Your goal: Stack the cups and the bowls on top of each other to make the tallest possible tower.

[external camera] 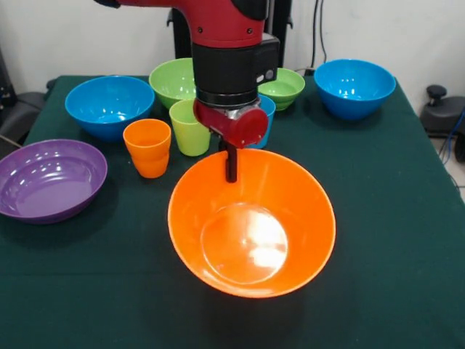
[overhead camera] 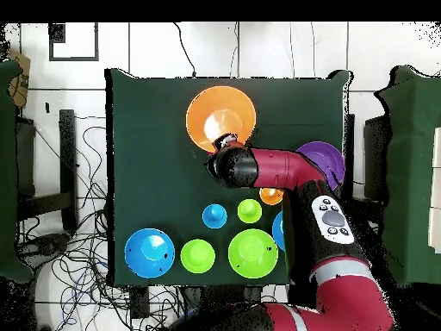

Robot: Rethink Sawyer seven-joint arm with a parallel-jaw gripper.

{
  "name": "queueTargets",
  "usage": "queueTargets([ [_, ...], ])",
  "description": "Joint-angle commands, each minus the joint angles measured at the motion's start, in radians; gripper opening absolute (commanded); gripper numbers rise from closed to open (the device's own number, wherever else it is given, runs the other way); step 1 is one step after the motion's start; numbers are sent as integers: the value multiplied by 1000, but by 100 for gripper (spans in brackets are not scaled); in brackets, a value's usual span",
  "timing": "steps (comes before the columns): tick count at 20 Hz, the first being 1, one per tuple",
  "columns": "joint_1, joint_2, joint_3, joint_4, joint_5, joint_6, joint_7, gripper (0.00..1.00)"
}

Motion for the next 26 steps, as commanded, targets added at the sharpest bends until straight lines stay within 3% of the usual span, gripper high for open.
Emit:
queueTargets([
  [1,-34,-41,102,174,-14,197,-187,0],
  [7,-82,-70,139,265,-43,149,-185,0],
  [11,-76,-52,125,306,-94,40,-143,0],
  [19,-53,55,83,226,-197,-90,-105,0],
  [26,-117,50,157,216,-170,-69,-119,0],
])
